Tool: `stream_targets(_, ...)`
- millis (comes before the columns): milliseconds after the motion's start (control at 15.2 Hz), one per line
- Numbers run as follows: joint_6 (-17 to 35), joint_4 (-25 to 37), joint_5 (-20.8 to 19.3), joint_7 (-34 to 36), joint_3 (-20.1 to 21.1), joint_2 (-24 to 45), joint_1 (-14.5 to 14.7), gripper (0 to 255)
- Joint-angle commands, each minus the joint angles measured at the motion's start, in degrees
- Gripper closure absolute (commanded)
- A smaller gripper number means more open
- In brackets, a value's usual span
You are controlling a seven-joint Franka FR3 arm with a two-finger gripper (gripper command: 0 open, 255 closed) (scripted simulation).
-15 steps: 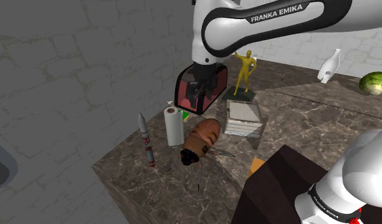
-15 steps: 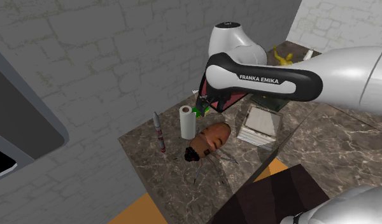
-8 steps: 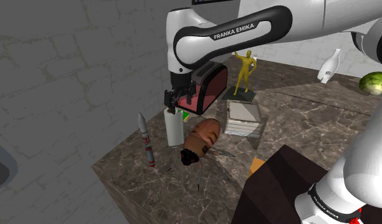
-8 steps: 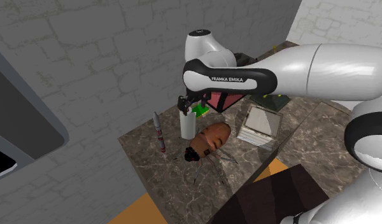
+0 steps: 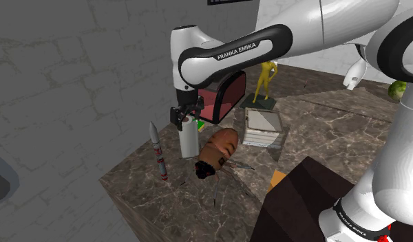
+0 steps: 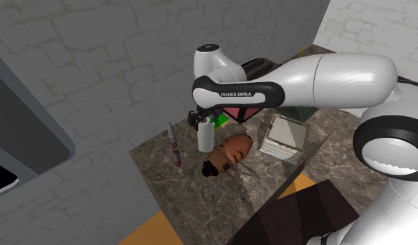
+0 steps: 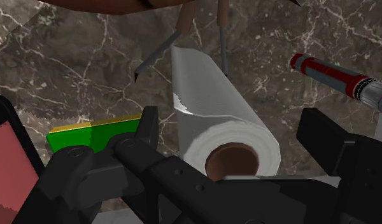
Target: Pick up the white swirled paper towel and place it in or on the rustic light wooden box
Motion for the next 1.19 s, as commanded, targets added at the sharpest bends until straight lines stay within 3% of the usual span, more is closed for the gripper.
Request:
stream_targets(0,2.04,-1.51,-0.22,0.19,-0.04,0.53,0.09,0)
stream_targets(528,2.03,-1.51,-0.22,0.19,-0.04,0.53,0.09,0)
stream_targets(594,2.03,-1.51,-0.22,0.19,-0.04,0.53,0.09,255)
stream_targets(1122,2.00,-1.48,-0.22,0.19,-0.04,0.53,0.09,255)
